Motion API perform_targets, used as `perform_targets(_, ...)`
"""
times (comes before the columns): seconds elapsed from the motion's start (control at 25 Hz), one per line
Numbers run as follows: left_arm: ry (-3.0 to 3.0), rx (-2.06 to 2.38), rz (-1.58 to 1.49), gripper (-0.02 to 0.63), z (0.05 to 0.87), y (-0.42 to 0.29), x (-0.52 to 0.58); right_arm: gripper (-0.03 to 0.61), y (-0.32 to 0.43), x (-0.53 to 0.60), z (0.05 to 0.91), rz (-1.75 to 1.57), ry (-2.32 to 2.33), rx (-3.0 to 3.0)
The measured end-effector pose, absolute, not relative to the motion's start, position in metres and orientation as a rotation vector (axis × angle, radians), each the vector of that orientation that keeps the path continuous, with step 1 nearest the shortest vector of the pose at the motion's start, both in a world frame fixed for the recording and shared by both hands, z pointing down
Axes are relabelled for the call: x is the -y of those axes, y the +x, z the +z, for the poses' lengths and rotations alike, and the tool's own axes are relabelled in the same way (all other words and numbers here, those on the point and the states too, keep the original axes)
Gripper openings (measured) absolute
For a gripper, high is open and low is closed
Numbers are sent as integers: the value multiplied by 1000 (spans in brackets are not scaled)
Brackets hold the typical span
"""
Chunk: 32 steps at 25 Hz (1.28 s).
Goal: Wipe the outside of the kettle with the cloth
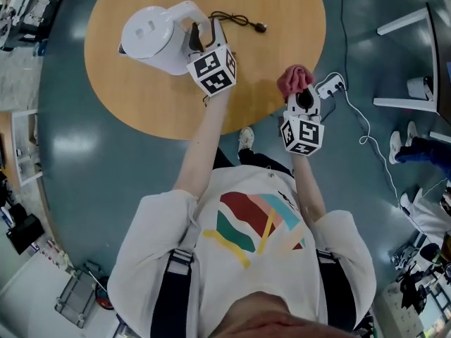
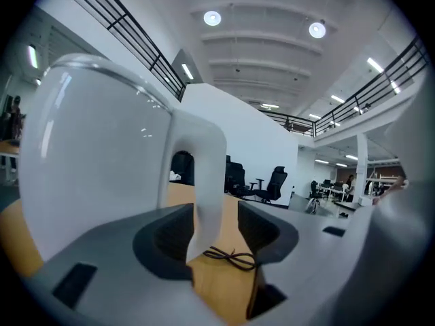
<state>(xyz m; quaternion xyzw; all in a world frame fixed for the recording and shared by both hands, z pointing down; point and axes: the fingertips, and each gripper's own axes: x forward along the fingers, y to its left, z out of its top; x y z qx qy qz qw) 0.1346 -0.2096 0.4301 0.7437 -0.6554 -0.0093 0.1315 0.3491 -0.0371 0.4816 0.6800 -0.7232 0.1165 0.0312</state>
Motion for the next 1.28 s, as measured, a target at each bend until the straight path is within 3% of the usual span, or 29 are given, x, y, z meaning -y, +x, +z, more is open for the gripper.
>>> perform_targets(0.68, 2067, 2078, 129, 228, 432, 130, 228, 48, 321, 59, 479, 370, 2022, 2310)
perform_targets(0.76, 2052, 2098, 140, 173, 433, 126, 227, 48, 319, 58, 478, 365, 2012, 2313)
perform_targets(1.28, 2262, 1939, 141, 170, 433, 130, 189, 48, 300, 46, 470, 307, 1948, 2363)
